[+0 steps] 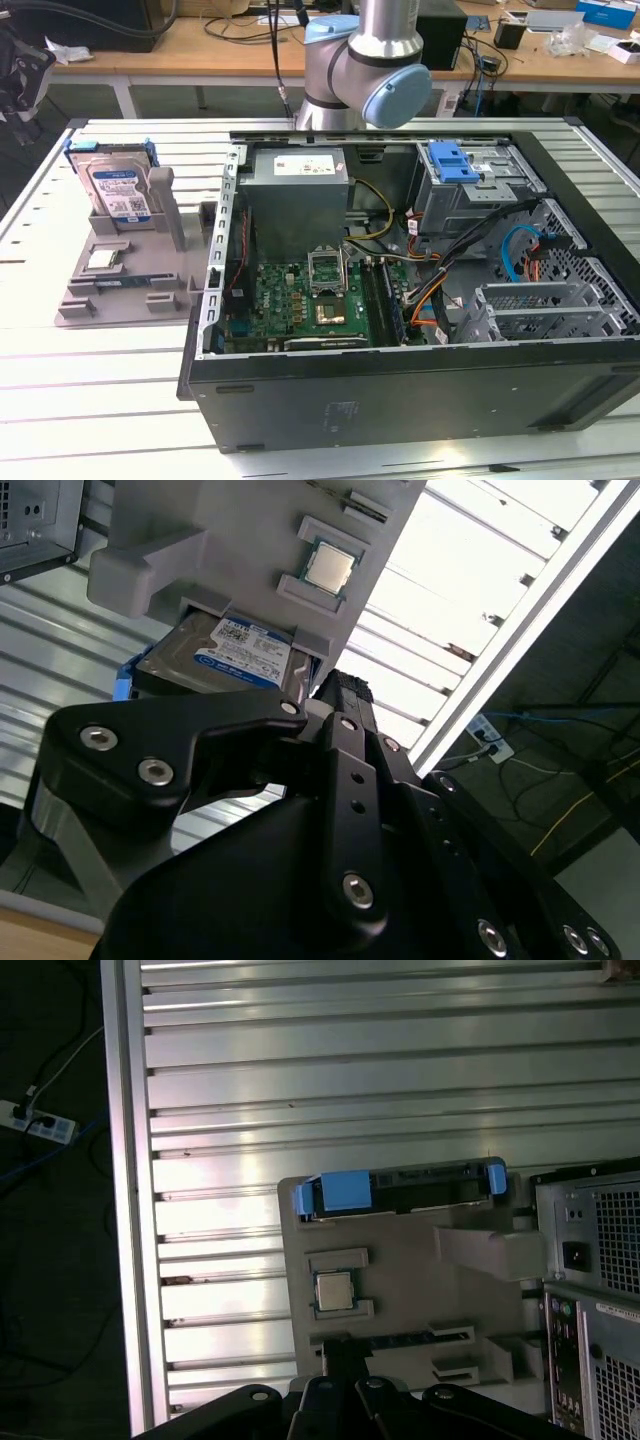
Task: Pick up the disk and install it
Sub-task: 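Reach for the disk, then pick up the disk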
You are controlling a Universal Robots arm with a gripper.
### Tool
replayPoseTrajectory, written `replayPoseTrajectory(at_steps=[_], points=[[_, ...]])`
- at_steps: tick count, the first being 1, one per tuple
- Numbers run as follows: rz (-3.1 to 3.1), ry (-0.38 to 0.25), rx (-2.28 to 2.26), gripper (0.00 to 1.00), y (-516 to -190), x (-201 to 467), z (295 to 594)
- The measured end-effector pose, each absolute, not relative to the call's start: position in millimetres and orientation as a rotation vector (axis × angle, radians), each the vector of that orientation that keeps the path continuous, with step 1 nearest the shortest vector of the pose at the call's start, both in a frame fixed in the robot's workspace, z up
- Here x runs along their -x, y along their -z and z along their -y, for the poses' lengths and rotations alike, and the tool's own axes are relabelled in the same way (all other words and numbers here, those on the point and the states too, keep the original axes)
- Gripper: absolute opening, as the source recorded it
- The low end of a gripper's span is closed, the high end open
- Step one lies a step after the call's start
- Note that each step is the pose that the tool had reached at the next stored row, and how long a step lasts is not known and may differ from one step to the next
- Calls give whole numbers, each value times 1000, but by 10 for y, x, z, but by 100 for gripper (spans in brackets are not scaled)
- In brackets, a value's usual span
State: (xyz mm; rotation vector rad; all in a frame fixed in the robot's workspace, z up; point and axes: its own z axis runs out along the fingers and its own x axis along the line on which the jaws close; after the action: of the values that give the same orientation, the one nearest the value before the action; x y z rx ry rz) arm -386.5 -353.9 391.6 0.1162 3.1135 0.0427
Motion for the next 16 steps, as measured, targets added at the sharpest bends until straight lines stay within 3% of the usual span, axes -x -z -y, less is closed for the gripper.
replayPoseTrajectory(at_steps=[16], points=[[-3110, -47, 229, 11, -3916, 3865, 3538]])
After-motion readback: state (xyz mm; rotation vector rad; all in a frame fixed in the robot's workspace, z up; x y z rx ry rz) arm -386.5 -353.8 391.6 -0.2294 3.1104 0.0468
